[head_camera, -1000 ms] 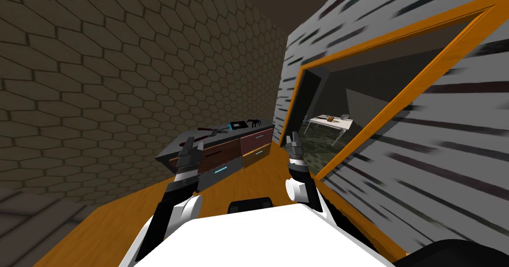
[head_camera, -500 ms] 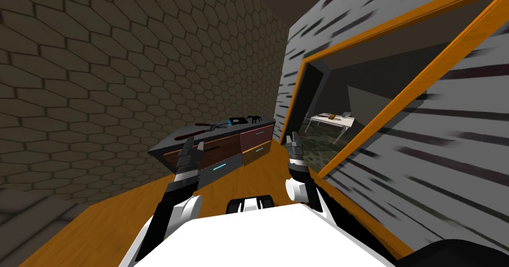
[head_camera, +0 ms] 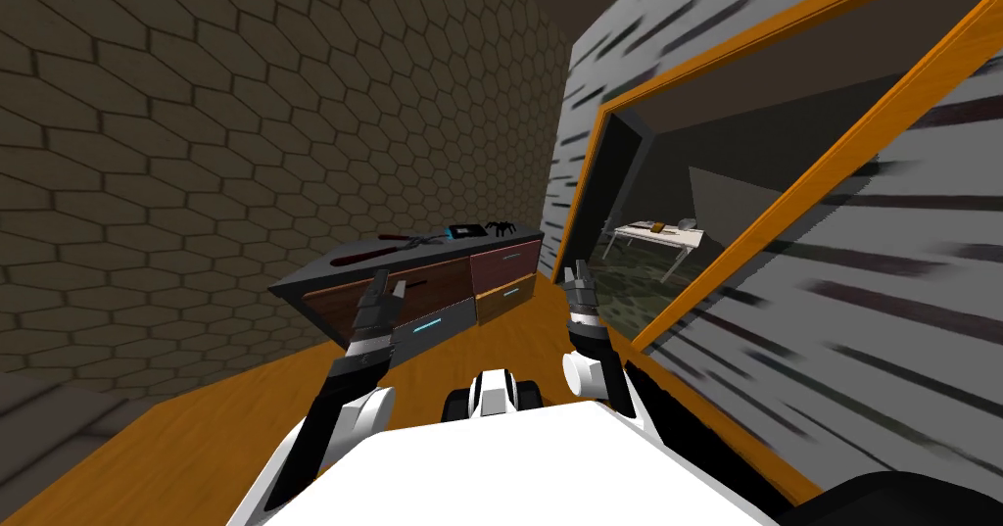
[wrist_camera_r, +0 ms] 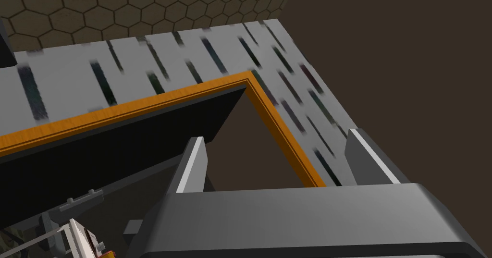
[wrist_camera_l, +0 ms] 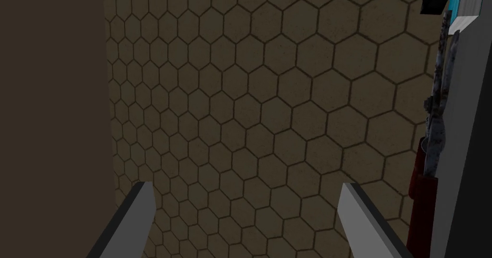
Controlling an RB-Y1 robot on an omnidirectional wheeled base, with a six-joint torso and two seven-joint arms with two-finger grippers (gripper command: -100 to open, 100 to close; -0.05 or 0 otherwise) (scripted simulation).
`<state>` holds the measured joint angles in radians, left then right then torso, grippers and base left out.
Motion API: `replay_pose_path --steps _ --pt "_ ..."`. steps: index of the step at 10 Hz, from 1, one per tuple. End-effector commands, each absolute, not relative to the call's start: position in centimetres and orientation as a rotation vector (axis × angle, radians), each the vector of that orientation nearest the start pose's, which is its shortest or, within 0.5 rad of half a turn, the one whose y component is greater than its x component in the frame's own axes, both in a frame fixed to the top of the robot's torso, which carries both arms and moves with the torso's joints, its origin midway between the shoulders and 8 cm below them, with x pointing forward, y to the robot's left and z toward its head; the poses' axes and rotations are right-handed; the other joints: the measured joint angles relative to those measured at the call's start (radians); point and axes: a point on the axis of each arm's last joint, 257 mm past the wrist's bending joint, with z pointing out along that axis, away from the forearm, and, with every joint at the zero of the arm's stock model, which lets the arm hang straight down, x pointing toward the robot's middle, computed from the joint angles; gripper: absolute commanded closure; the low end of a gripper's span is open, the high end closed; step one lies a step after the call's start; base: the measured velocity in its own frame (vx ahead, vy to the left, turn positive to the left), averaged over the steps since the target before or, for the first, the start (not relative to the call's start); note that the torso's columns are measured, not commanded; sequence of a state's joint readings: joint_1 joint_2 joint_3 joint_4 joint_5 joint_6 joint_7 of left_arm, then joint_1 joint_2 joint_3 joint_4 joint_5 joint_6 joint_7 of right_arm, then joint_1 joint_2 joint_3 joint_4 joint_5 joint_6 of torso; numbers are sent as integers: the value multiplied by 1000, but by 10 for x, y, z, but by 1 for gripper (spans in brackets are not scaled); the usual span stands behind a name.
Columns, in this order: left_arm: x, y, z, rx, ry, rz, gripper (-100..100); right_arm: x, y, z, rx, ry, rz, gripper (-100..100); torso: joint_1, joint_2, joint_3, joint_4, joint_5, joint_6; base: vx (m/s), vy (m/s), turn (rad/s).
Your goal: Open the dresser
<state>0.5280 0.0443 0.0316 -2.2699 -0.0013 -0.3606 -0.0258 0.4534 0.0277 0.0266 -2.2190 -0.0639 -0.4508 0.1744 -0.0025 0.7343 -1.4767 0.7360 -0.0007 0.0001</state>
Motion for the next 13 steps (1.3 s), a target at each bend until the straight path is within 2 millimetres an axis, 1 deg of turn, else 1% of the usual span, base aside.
replay_pose_path --steps 1,6,13 --pt "370 296 -29 -734 826 -1181 -100 368 -278 3 708 649 1211 0 2 2 0 1 0 0 83 -71 17" --pt "386 306 -64 -743 912 -1147 -100 368 -278 3 708 649 1211 0 2 3 0 2 1 0 99 -120 27" --pt "406 333 -125 -817 992 -1084 -100 368 -278 3 708 649 1211 0 2 3 0 2 1 0 146 -160 36"
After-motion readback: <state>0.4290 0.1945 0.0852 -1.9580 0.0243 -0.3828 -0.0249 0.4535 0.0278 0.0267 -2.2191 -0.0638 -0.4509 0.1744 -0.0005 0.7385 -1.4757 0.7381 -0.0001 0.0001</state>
